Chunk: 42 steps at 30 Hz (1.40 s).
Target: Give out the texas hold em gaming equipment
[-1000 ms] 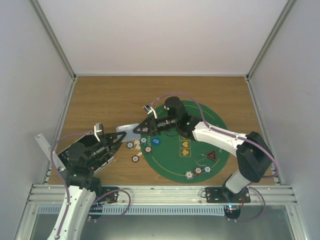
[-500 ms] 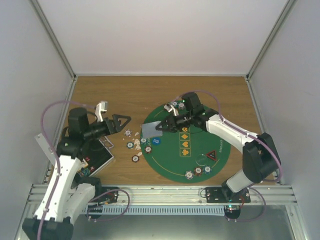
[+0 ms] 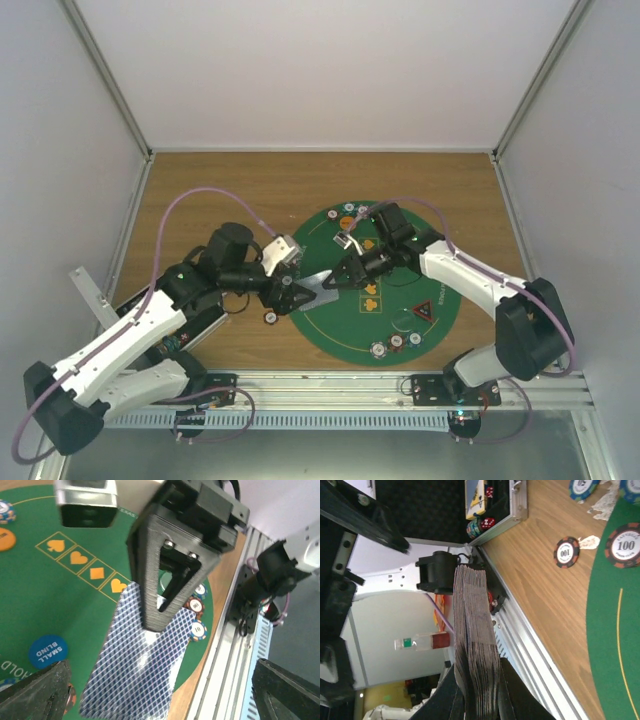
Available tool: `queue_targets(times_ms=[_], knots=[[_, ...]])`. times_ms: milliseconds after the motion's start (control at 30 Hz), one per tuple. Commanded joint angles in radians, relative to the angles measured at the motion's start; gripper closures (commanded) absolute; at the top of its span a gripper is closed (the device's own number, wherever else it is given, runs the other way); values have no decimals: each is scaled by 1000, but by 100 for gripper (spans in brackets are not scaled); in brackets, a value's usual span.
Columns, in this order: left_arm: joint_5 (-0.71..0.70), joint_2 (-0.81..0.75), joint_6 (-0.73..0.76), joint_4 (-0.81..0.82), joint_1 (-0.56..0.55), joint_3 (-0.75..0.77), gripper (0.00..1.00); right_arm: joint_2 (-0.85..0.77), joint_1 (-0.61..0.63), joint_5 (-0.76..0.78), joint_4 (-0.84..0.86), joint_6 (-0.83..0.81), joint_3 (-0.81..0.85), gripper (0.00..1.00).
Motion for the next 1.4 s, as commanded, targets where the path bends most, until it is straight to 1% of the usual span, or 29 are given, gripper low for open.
queue_targets(times_ms=[0,167,267,433,700,800,933,1033,1133,1267,1367], knots=[[-112,21,145,57,-113,34,1,-40,5,-92,55,-17,-18,100],[-244,71,217,48,-216,67,1,-42,28,-103,92,-19,-30,99],[-260,100,236,28,-241,86,1,-46,33,-101,116,-4,-47,100],[-350,151,261,-27,-301,93,1,-59,41,-106,142,10,-58,99],[-425,172,284,-99,-323,97,1,-76,49,-100,156,23,-70,99],[-420,182,284,-111,-323,98,3,-75,56,-99,158,25,-72,100],[-429,186,278,-106,-326,103,13,-73,67,-95,162,28,-66,100],[-428,184,278,-103,-326,108,18,-70,72,-90,169,35,-67,99],[-407,179,280,-92,-330,101,19,-65,81,-88,181,47,-68,100],[-394,182,285,-104,-331,93,18,-64,88,-85,193,63,-67,100],[-391,182,292,-112,-333,95,21,-63,93,-82,188,66,-67,99]])
